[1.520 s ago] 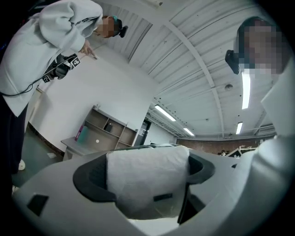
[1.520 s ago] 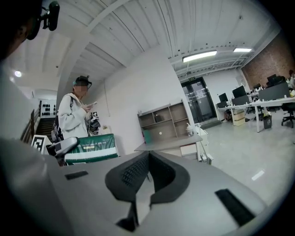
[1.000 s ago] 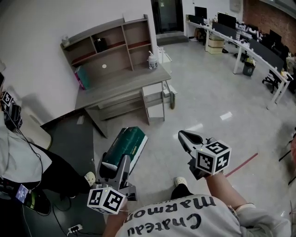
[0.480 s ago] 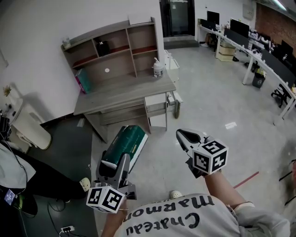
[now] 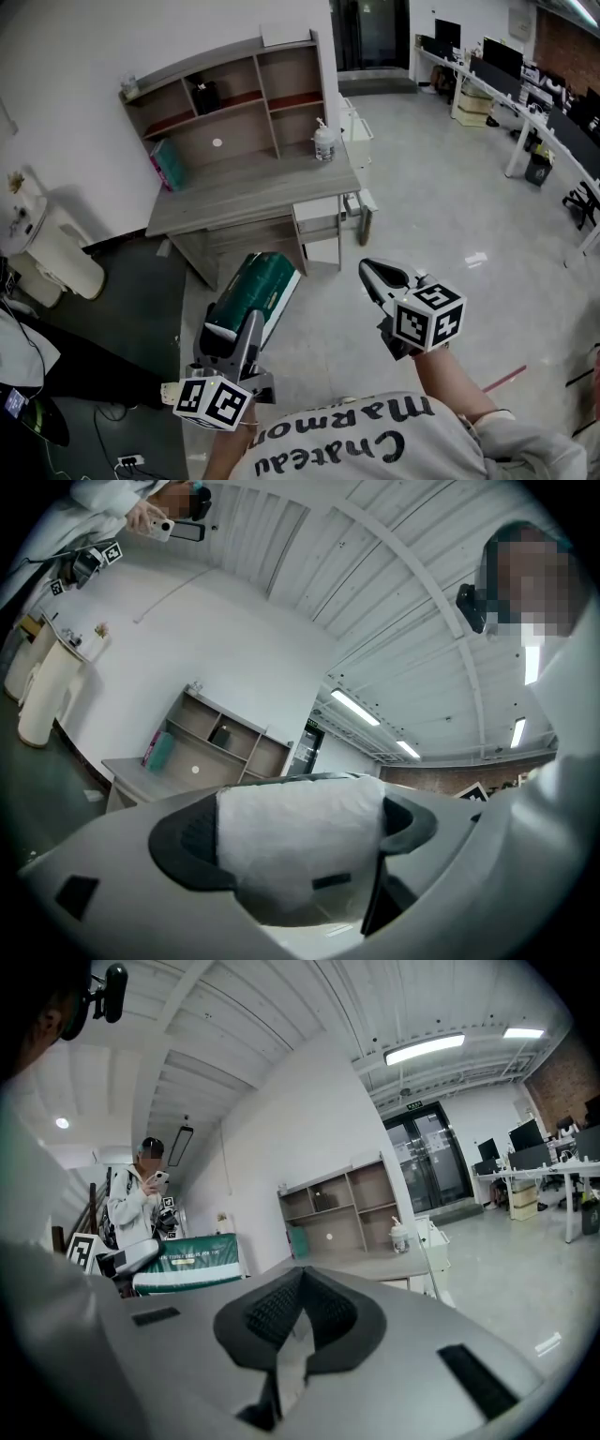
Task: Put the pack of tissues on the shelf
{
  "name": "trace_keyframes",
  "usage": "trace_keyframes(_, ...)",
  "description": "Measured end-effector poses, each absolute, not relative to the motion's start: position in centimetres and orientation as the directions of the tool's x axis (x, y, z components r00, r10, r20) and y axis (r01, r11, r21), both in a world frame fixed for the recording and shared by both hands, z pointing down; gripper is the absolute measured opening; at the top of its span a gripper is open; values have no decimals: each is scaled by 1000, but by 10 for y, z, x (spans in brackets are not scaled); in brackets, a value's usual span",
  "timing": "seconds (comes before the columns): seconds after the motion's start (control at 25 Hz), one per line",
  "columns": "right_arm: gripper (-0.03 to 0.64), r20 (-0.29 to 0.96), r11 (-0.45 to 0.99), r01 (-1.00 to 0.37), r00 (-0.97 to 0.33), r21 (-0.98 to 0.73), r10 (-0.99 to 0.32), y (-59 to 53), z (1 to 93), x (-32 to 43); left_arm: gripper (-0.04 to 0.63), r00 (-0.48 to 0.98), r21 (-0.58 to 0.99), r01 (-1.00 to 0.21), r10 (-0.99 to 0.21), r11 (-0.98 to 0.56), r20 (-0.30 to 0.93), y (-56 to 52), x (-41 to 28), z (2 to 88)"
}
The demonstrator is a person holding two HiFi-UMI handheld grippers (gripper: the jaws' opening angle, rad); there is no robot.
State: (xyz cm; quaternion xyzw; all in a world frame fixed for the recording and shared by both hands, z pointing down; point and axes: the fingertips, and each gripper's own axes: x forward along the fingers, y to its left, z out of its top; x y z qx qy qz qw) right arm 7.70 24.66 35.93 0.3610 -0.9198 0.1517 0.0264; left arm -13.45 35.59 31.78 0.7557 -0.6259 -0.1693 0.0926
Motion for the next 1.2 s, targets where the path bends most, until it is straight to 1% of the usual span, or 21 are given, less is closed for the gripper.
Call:
trace_keyframes(0.24, 11, 165, 706, -655, -753, -270, -637, 219, 370, 92, 437, 144, 359, -915, -979, -187, -142, 331, -117, 325)
trace_keyframes(0.6, 11, 198, 681, -658, -750, -322, -631, 199, 394, 111, 437, 169, 368, -909, -981, -194, -99, 308, -93, 342)
trace_keyframes(0.96, 11, 222, 662, -676, -735, -324, -641, 172, 402, 115, 437, 186, 380, -901, -978, -209, -96, 273, -91, 347)
trace_keyframes(1.2, 11, 222, 659, -684, -727, -311, -650, 139, 398, 104, 437, 206, 379, -896, -973, -232, -109, 234, -100, 344)
